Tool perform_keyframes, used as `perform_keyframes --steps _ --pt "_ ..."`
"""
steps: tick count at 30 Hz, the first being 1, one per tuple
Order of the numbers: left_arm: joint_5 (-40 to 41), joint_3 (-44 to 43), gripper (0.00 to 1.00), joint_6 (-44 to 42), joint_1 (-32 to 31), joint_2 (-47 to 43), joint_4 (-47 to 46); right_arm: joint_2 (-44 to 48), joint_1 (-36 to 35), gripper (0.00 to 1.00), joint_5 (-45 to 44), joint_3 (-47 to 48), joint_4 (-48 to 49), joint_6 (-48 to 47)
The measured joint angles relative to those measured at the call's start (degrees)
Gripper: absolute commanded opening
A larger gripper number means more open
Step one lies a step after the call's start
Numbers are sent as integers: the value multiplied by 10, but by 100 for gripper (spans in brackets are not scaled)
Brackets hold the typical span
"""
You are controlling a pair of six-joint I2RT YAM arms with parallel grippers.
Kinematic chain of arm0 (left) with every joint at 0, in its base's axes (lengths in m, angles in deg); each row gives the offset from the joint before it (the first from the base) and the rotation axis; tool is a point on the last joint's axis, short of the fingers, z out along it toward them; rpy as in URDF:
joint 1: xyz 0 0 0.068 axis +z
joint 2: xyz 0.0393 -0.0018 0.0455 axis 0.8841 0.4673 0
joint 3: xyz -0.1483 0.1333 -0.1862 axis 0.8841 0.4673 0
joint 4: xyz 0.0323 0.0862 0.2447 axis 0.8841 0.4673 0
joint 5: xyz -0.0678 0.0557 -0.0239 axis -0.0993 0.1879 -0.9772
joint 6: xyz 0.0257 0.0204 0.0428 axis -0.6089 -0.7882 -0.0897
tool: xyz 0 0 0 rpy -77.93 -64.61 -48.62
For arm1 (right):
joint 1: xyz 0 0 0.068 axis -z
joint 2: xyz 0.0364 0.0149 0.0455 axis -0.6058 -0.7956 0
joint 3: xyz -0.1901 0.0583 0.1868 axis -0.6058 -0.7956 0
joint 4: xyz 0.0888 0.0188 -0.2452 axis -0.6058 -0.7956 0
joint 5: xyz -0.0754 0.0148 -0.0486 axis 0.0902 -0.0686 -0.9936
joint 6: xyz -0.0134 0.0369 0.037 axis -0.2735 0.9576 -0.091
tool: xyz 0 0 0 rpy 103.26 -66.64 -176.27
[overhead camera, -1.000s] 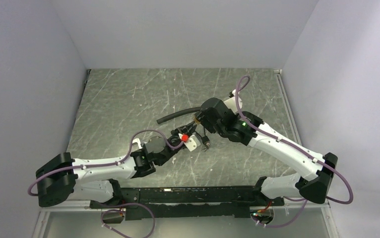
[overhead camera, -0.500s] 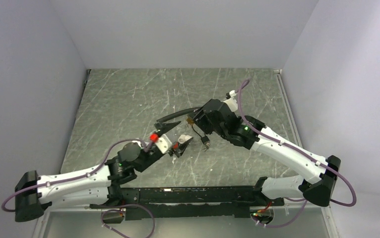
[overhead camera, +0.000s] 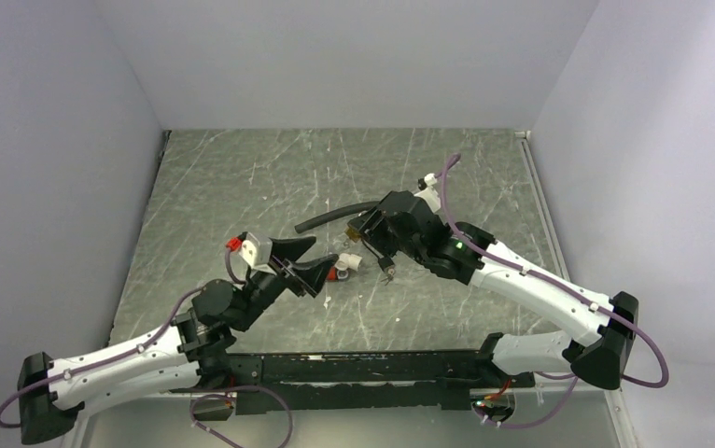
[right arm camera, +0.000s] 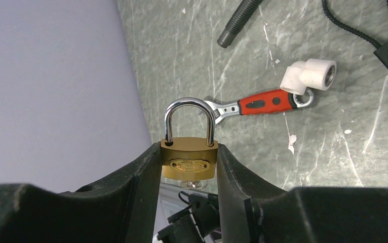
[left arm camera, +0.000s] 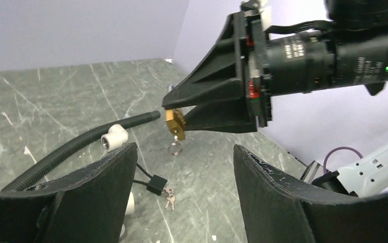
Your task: Unlock with the key
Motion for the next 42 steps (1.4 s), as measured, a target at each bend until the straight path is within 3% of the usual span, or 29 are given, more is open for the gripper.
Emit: perform_keyframes --steps 6,11,18,34,37,40,42 --pt "-93 0 69 106 126 22 25 0 0 0 13 -2 17 -19" --pt "-183 0 64 158 184 73 -16 -1 0 0 25 -10 27 -33" --pt "-279 1 57 190 192 159 -84 -9 -2 0 32 -10 33 -44" --pt "-288 5 37 191 193 203 -134 -28 -16 0 42 -10 44 -53" --pt "-288 5 28 190 193 215 -139 -28 -19 0 43 -10 49 -53" --pt "-280 5 1 189 194 217 -142 -28 -19 0 43 -10 53 -53" --pt "-273 5 0 187 194 217 -144 -28 -19 0 43 -10 60 -55"
